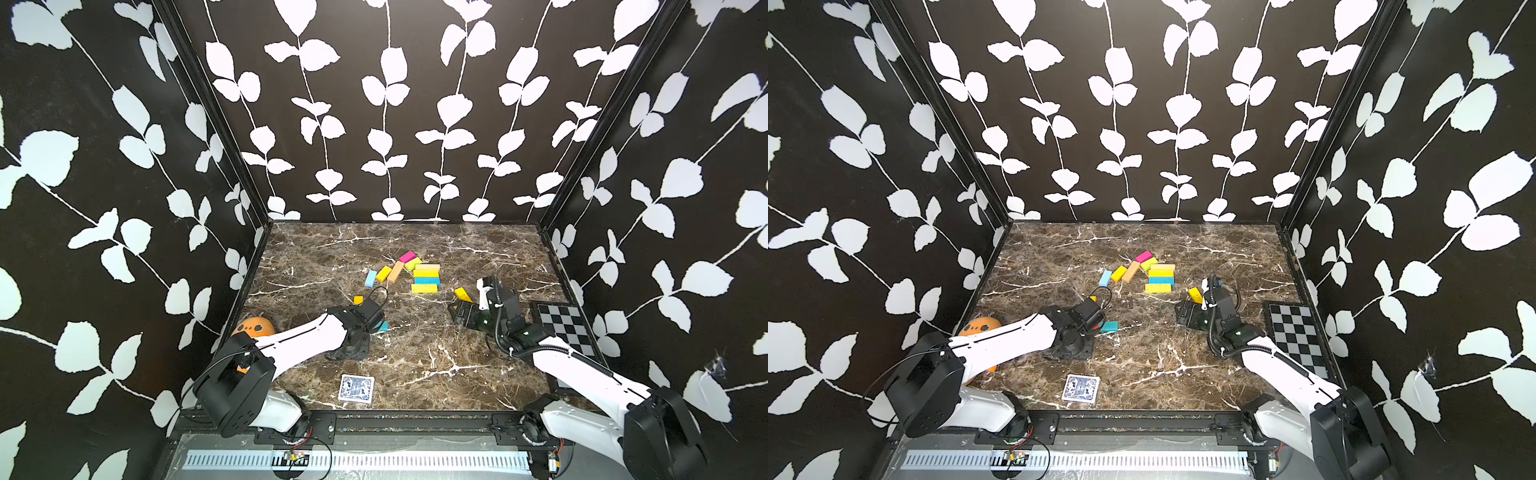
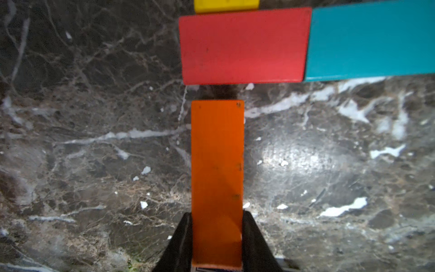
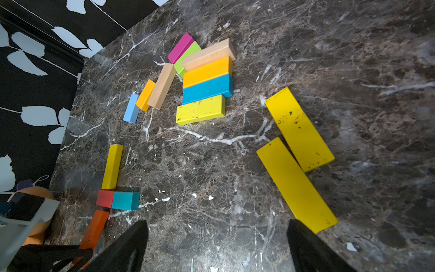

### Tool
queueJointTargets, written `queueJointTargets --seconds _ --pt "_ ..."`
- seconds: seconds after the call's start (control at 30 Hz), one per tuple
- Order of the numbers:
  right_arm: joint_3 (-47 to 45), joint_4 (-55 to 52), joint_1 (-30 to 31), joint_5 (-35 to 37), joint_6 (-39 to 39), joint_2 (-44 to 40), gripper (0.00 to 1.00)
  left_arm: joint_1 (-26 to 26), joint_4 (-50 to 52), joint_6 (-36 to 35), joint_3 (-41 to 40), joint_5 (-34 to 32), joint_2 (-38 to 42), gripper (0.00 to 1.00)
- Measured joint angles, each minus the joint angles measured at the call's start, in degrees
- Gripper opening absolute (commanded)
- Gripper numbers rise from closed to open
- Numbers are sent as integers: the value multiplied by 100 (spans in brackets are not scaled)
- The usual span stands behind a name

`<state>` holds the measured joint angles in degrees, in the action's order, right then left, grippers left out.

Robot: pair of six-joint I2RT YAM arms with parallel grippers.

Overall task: Assemble the letter h with building blocks
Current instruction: Assemble the building block at the center of the board.

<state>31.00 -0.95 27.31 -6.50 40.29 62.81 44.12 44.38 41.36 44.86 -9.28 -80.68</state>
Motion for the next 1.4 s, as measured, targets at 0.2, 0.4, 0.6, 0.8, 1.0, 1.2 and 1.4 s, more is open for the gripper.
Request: queueJointTargets --seconds 0.2,0.4,0.6,0.8,1.0,1.2,1.4 --pt "0 4 -11 -26 0 2 92 -87 -66 -33 -2 0 -20 21" --pt "0 9 -37 -46 0 4 92 -153 -103 -48 -4 -15 -31 20" --pt "0 31 -52 -85 0 17 92 -153 -149 -46 -55 -17 -31 29" --pt "-2 31 -63 -125 2 46 92 -157 -197 -46 -160 -13 -48 51" --pt "-68 52 -72 -127 0 46 92 -186 -208 -46 -197 2 -55 67" --pt "-96 63 -76 -151 4 63 93 -190 -216 -68 -170 66 131 74" --pt "-96 74 -81 -177 20 125 93 -190 -313 -26 -155 192 374 86"
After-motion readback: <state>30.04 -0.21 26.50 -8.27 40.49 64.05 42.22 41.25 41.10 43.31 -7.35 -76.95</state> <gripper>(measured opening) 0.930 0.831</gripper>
